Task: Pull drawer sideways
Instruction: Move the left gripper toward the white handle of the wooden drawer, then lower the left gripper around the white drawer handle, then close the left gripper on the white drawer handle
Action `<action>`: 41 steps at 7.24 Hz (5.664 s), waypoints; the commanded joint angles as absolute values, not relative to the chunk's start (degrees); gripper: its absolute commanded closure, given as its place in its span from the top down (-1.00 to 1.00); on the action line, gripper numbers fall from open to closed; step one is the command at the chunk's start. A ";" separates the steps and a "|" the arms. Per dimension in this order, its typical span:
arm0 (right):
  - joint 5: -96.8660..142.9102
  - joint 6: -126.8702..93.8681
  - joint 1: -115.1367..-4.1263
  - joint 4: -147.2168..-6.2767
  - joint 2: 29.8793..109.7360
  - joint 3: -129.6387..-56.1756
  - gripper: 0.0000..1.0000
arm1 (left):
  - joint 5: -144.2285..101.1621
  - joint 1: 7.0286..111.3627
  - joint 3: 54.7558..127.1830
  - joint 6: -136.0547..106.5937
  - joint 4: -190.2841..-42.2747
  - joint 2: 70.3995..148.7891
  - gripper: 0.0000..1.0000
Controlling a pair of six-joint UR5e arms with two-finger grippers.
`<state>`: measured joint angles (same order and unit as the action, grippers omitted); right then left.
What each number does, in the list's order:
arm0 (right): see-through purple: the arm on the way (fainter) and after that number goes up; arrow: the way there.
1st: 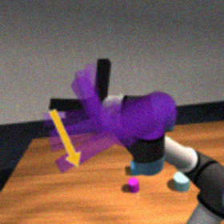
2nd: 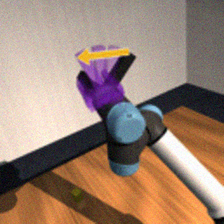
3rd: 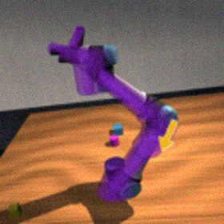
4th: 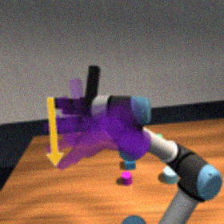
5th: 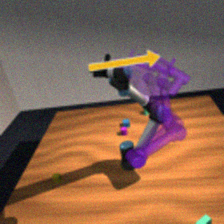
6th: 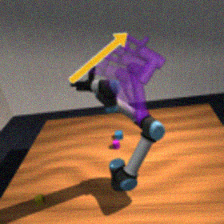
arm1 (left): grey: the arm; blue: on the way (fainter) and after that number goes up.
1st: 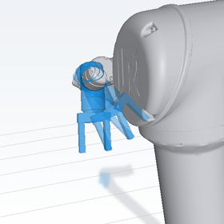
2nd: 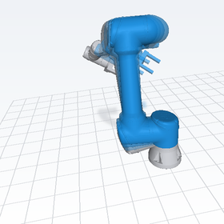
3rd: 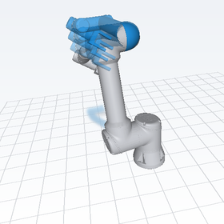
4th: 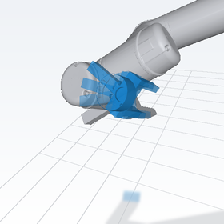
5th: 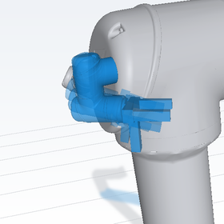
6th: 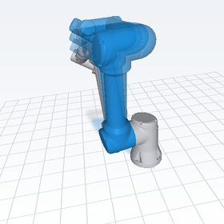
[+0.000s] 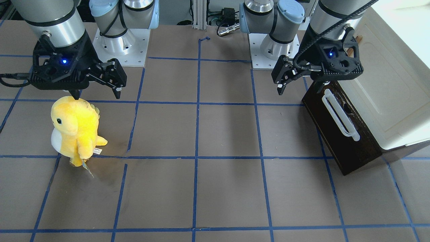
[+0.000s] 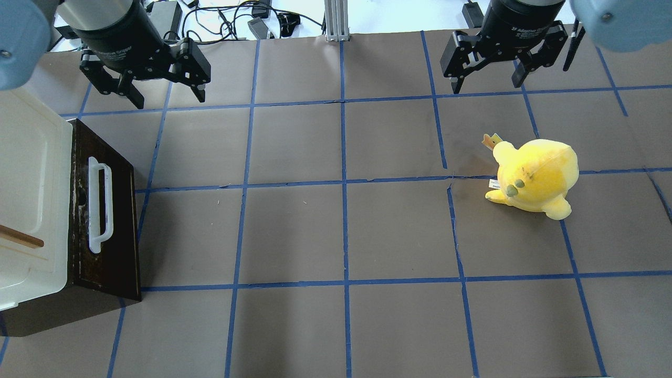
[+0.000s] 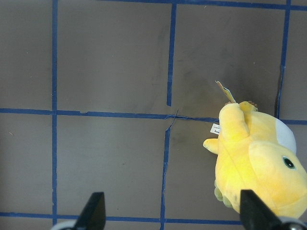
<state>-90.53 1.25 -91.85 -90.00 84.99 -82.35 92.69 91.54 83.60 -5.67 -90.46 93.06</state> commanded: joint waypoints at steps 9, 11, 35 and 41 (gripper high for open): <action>-90.53 1.23 -91.85 -90.00 84.99 -82.35 1.00 | 140.07 98.17 97.55 -32.77 -91.31 108.53 1.00; -90.53 1.23 -91.85 -90.00 84.99 -82.35 1.00 | 143.32 98.17 101.23 -39.42 -91.41 110.12 1.00; -90.53 1.23 -91.85 -90.00 84.99 -82.35 1.00 | 157.24 93.25 106.26 -41.57 -97.83 113.91 0.19; -90.53 1.23 -91.85 -90.00 84.99 -82.35 1.00 | 157.06 93.25 106.17 -41.48 -97.74 114.08 0.06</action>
<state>-90.53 1.25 -91.85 -90.00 84.99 -82.35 157.08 93.25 106.17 -41.53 -97.82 114.02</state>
